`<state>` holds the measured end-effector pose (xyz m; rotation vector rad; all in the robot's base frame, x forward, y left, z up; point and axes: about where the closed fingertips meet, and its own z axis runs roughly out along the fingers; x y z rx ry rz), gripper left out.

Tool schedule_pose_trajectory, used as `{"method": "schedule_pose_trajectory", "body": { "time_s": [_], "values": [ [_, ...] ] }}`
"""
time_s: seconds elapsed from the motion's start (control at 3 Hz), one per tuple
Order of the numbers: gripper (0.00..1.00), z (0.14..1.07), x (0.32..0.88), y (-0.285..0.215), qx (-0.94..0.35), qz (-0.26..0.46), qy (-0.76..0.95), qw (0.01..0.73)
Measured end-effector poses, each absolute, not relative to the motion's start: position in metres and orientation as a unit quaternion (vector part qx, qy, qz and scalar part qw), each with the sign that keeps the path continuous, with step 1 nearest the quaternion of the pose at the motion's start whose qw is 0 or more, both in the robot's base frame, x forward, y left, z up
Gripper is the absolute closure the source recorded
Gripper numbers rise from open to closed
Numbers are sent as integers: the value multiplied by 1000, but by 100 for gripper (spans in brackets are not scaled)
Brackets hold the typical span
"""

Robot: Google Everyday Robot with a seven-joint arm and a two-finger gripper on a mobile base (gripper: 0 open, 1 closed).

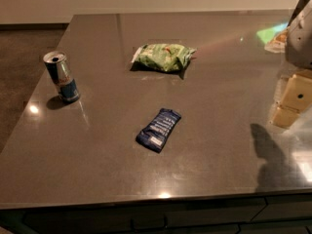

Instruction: Pick green jalapeno chip bag

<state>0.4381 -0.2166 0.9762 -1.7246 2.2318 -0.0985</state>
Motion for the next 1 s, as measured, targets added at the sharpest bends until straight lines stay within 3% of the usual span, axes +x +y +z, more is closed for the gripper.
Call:
{"method": "schedule_pose_trajectory", "body": {
  "time_s": [0.67, 1.0],
  "values": [
    [0, 974, 459, -208, -600, -35, 780, 176],
    [0, 968, 513, -194, -571, -30, 791, 219]
  ]
}}
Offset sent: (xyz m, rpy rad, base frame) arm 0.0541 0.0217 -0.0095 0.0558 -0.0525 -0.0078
